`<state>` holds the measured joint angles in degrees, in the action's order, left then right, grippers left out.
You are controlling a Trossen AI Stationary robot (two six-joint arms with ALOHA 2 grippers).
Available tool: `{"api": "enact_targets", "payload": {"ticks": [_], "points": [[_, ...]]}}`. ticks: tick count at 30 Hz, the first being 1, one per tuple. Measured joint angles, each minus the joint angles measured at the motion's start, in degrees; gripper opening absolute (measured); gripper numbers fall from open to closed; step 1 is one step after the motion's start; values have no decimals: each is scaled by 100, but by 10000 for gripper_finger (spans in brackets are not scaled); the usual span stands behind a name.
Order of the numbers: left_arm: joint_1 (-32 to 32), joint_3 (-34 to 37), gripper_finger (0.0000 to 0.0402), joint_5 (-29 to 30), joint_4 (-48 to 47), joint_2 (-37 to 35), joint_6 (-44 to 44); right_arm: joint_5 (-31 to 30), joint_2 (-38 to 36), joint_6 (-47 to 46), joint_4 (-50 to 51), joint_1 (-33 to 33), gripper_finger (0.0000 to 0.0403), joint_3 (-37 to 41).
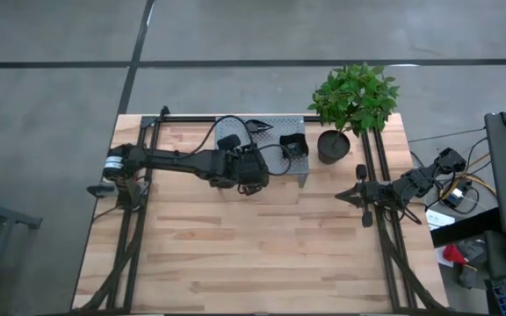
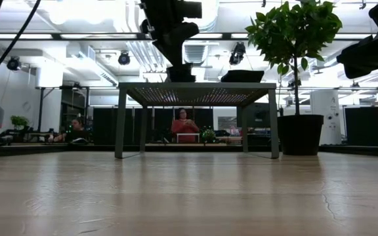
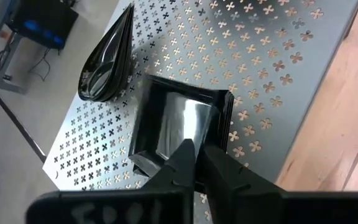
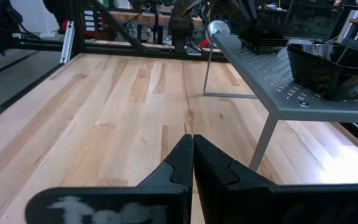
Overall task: Pick & Place Mini shaped plates
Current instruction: Stack the black square plate on top of the black square plates on the shelf, then return to Home Position
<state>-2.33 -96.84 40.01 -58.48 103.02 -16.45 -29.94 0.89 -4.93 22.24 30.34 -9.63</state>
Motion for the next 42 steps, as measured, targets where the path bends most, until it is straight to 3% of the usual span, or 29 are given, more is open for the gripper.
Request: {"api": "enact_targets", "payload": {"ticks": [10,17,25,31,35,42], "points": [[0,-19,84,4,-42,-7,-129,1,0,0,-1,1,8,0],[-18,-408,99,-23,-54,-20,-159,1,0,0,-2,-1,8,0],[-246,-581,90,-786,-89,-33,-546,1,2,0,-2,1,8,0],[-760,-352,12,-798,146,-33,-605,1,2,0,-2,-1,8,0],[-1197,20,6,-831,799,-72,-389,1,2,0,-1,1,8,0],[-1688,1438,1,-1702,3072,-575,548,1,2,0,0,-1,8,0]]}}
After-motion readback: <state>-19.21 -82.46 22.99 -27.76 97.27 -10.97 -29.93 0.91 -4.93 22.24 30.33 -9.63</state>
